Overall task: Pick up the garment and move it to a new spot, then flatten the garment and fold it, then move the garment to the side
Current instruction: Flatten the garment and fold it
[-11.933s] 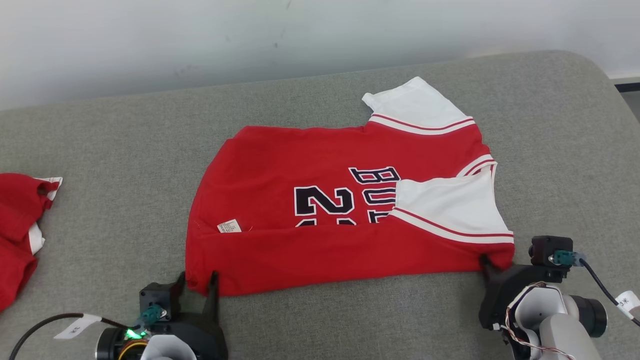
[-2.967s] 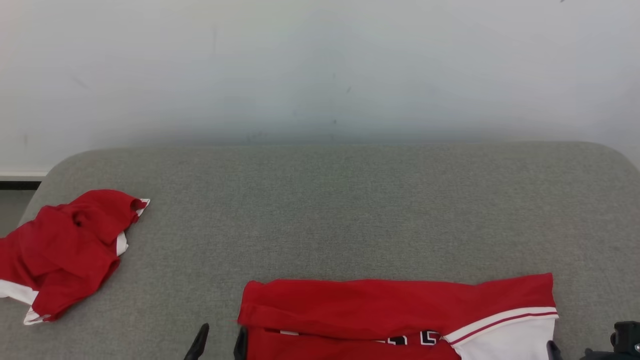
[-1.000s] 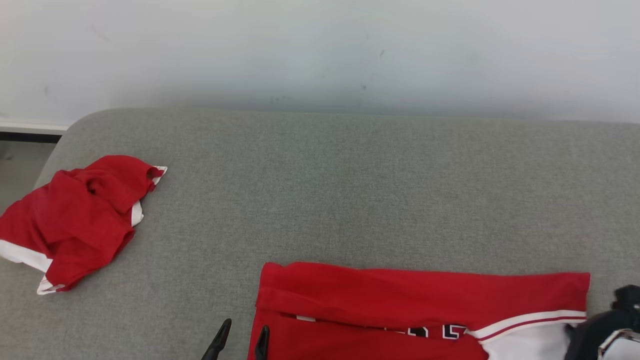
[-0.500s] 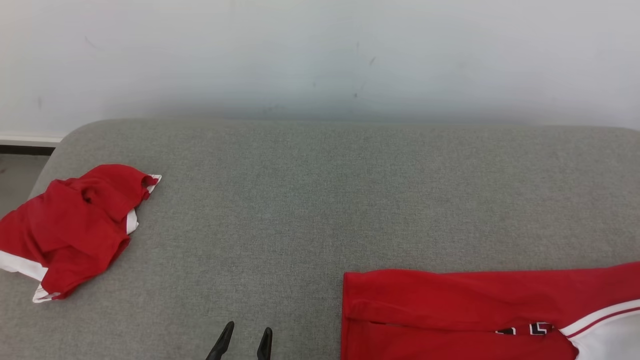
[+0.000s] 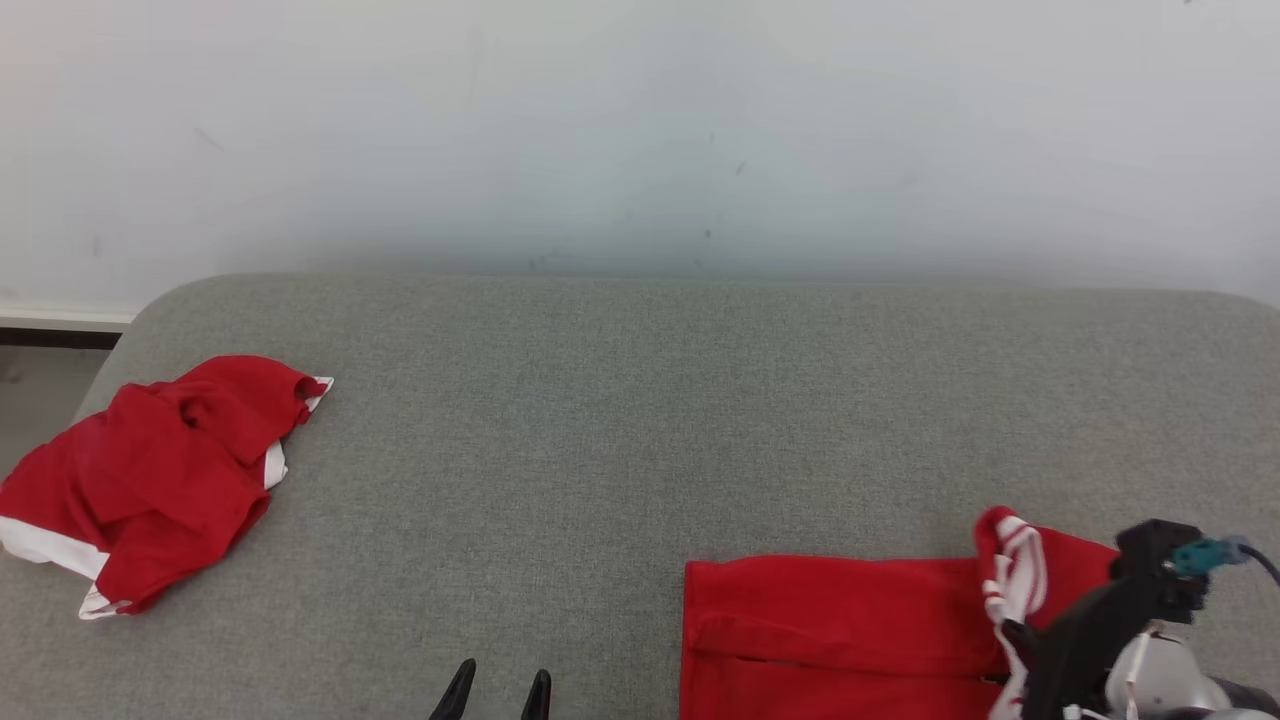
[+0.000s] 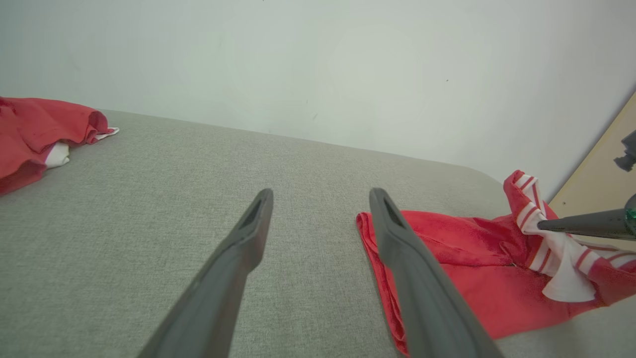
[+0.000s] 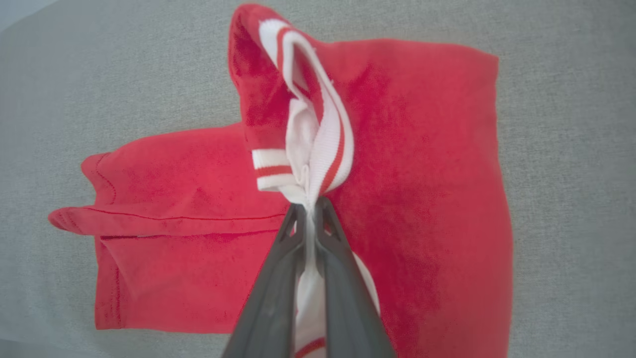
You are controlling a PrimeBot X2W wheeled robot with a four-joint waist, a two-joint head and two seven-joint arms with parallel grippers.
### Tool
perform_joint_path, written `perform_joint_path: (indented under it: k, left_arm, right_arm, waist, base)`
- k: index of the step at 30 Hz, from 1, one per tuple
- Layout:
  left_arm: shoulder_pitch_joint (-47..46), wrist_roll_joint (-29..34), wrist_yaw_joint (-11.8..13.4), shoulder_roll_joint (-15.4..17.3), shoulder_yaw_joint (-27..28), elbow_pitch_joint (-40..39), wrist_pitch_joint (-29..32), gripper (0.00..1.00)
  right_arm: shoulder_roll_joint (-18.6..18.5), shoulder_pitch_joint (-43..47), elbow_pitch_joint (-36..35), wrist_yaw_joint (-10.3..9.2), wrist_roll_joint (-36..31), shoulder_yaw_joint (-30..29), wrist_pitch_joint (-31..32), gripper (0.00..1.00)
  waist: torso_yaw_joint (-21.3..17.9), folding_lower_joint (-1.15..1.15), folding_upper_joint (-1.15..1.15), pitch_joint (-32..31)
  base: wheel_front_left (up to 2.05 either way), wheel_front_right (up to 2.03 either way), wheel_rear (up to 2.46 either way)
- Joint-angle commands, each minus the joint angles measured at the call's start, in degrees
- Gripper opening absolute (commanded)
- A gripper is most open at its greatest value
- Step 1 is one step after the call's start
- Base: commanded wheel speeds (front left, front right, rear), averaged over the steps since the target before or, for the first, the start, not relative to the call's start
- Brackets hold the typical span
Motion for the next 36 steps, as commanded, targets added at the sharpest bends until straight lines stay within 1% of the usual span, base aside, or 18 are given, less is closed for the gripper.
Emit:
perform_joint_path:
  k: [1, 3, 6, 13, 16, 25, 35, 36]
  left_arm:
    - [0.5, 0.1, -0.1, -0.1, 0.0, 0.2, -0.2, 1.00]
    - [0.3, 0.1, -0.4, -0.2, -0.1, 0.3, -0.2, 1.00]
    - [-0.1, 0.3, -0.5, -0.4, -0.5, 0.7, -0.2, 1.00]
    - [-0.8, 0.4, -1.4, -0.6, -0.9, 1.3, -0.2, 1.00]
    - [-0.9, 0.5, -1.5, -0.7, -0.9, 1.5, -0.2, 1.00]
    - [-0.1, 0.8, -1.8, -0.9, -1.1, 1.9, -0.2, 1.00]
    - [0.0, 0.8, -1.9, -1.0, -1.3, 2.2, -0.2, 1.00]
    - [-0.1, 0.8, -1.8, -1.0, -1.2, 2.2, -0.2, 1.00]
  right_arm:
    - [0.3, 0.3, -1.1, -0.03, 1.0, 1.7, 0.6, 0.00]
    - [1.0, -0.1, -2.1, -0.03, 2.3, 4.5, 1.3, 0.00]
    - [1.5, -1.9, -1.1, -0.03, 4.1, 8.6, 1.5, 0.00]
    - [1.8, -4.5, 5.9, -0.03, 9.2, 16.3, -2.0, 0.00]
    - [1.7, -5.0, 8.7, -0.03, 10.4, 19.0, -3.5, 0.00]
    - [1.7, -8.4, 15.7, -0.02, 14.3, 23.8, -9.3, 0.00]
    - [1.8, -11.5, 21.6, -0.01, 16.5, 28.3, -11.4, 0.00]
    - [1.7, -11.9, 21.8, -0.01, 16.8, 28.5, -11.7, 0.40]
  waist:
    - [-0.1, 0.00, 0.00, -0.1]
    - [-0.1, 0.00, 0.00, -0.2]
    - [0.3, 0.00, 0.00, -0.2]
    - [1.9, 0.00, 0.00, -0.2]
    - [2.4, 0.00, 0.00, -0.4]
    - [3.2, 0.00, 0.00, -0.6]
    - [3.9, 0.00, 0.00, -0.8]
    - [3.9, 0.00, 0.00, -0.7]
  base:
    - [0.00, 0.00, 0.00]
    - [0.00, 0.00, 0.00]
    - [0.00, 0.00, 0.00]
    - [0.00, 0.00, 0.00]
    - [0.00, 0.00, 0.00]
    - [0.00, 0.00, 0.00]
    - [0.00, 0.00, 0.00]
    - [0.00, 0.00, 0.00]
